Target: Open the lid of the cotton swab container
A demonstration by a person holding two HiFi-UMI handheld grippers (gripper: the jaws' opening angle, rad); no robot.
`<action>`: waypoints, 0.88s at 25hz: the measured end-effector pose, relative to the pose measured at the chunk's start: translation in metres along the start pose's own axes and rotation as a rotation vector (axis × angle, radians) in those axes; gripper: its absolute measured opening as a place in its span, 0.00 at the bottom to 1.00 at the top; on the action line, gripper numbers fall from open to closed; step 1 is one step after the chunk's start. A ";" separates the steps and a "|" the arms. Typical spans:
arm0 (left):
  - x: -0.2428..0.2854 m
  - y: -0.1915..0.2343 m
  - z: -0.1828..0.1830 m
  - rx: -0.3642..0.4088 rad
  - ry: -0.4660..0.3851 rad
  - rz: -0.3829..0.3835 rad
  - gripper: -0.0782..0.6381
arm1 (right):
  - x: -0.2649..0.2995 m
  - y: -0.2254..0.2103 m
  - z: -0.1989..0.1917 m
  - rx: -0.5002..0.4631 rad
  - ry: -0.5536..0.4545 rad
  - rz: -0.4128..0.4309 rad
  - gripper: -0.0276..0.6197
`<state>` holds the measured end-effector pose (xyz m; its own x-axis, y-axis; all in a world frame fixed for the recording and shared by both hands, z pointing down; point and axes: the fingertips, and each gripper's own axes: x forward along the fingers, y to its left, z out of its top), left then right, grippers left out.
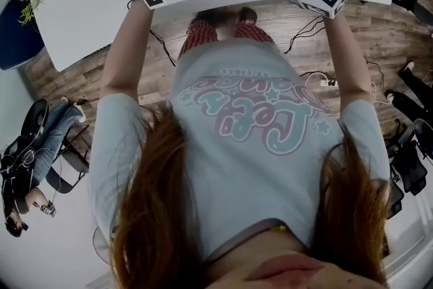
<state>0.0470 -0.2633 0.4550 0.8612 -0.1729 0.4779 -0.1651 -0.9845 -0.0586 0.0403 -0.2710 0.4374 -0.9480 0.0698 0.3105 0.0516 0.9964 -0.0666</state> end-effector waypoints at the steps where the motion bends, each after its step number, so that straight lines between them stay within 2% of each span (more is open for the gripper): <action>1: 0.001 0.001 -0.002 0.003 0.004 0.001 0.38 | 0.001 -0.001 -0.002 -0.001 0.004 -0.004 0.34; 7: 0.007 0.002 -0.010 0.025 0.048 0.002 0.38 | 0.003 -0.003 -0.009 -0.007 0.028 -0.026 0.34; 16: 0.004 0.006 -0.020 -0.025 0.039 -0.019 0.38 | 0.013 -0.007 -0.013 -0.003 0.032 -0.051 0.34; 22: 0.004 0.007 -0.020 -0.045 0.048 0.017 0.38 | 0.012 -0.007 -0.013 0.004 0.039 -0.081 0.35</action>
<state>0.0396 -0.2702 0.4739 0.8343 -0.1866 0.5188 -0.2016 -0.9791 -0.0280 0.0330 -0.2769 0.4541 -0.9360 -0.0093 0.3520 -0.0262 0.9987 -0.0432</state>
